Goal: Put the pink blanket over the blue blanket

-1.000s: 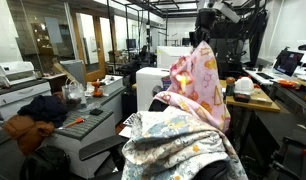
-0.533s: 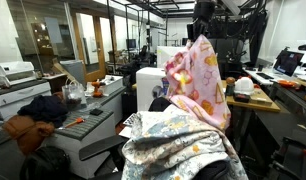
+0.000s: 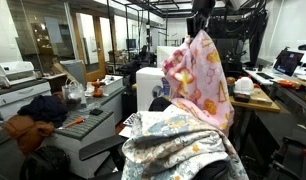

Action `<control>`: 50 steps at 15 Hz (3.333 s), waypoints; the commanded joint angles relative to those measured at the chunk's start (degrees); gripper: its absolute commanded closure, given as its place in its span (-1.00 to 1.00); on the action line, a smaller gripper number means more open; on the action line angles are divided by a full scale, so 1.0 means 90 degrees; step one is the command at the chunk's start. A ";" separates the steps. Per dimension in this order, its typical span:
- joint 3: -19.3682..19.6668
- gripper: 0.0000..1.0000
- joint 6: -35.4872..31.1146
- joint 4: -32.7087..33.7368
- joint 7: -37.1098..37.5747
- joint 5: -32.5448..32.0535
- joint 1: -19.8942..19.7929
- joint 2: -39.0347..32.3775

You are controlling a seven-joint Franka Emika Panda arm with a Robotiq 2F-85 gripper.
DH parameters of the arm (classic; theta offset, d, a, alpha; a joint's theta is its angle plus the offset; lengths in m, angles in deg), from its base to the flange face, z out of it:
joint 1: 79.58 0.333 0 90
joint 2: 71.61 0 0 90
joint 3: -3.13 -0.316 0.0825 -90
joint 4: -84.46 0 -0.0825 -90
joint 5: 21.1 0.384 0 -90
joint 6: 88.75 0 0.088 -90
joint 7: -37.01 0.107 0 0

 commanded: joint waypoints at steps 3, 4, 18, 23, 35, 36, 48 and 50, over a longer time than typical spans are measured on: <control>-0.0267 0.95 0.0634 0.0622 -0.0062 0.0159 0.0281 -0.0424; -0.0376 0.95 0.0711 0.0696 -0.0010 0.0117 0.0370 -0.0570; -0.1454 0.95 0.1376 0.2008 -0.0106 0.0050 0.1460 -0.2996; -0.1419 0.95 0.0224 0.2443 0.0079 -0.0285 0.1999 -0.3879; -0.1400 0.95 -0.4283 0.2262 0.0015 -0.0413 0.2035 -0.4915; -0.1423 0.95 -0.4595 0.2238 0.0000 -0.0400 0.2002 -0.4978; -0.1420 -0.34 -0.7010 0.1660 -0.0106 -0.1198 0.1709 -0.5210; -0.1425 -0.64 -0.6864 0.1623 -0.0128 -0.1330 0.1587 -0.5140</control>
